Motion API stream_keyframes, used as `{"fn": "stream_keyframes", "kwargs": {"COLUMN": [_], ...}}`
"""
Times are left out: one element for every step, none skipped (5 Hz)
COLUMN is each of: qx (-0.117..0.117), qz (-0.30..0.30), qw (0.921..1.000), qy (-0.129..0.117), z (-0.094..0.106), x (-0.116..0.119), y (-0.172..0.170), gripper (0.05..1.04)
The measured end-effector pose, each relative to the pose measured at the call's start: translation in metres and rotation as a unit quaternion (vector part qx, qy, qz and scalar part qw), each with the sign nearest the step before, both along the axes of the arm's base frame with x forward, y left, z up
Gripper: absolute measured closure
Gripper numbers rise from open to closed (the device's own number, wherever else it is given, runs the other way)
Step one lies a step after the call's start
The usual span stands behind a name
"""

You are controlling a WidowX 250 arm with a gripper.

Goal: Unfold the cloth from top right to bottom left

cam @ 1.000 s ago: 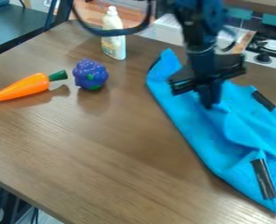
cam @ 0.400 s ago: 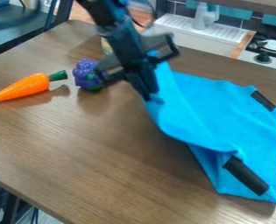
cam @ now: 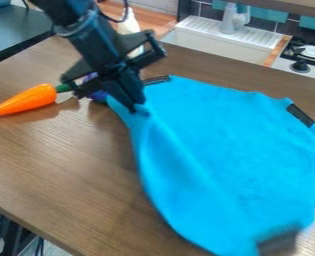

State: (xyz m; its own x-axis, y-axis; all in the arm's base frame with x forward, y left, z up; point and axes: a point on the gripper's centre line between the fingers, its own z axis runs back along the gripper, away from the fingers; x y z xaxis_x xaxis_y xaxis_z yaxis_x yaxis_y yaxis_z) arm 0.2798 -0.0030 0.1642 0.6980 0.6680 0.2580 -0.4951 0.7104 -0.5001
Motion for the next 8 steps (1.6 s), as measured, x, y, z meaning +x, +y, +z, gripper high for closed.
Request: {"fn": "stream_keyframes", "kwargs": {"qx": [0.001,0.023,0.042,0.063,0.070,0.088,0.096,0.110], "qz": [0.007,0.010,0.027,0.069,0.099,0.131,0.113,0.071], "qw": [0.9999,0.9993,0.9977,0.9930,0.9878,0.9771,0.9732,0.9717], "qy": [0.013,0.029,0.046,0.072,0.097,0.143,0.175,0.197], "z": [-0.007,-0.021,-0.030,-0.040,-0.044,-0.047,-0.042,-0.033], "x": [-0.010,-0.017,-0.020,-0.023,-0.030,-0.034,-0.026,-0.008], "y": [0.009,0.015,0.022,0.035,0.046,0.051,0.046,0.034], "gripper": [1.035,1.035,1.035,1.035,1.006,0.880,0.601,0.296]}}
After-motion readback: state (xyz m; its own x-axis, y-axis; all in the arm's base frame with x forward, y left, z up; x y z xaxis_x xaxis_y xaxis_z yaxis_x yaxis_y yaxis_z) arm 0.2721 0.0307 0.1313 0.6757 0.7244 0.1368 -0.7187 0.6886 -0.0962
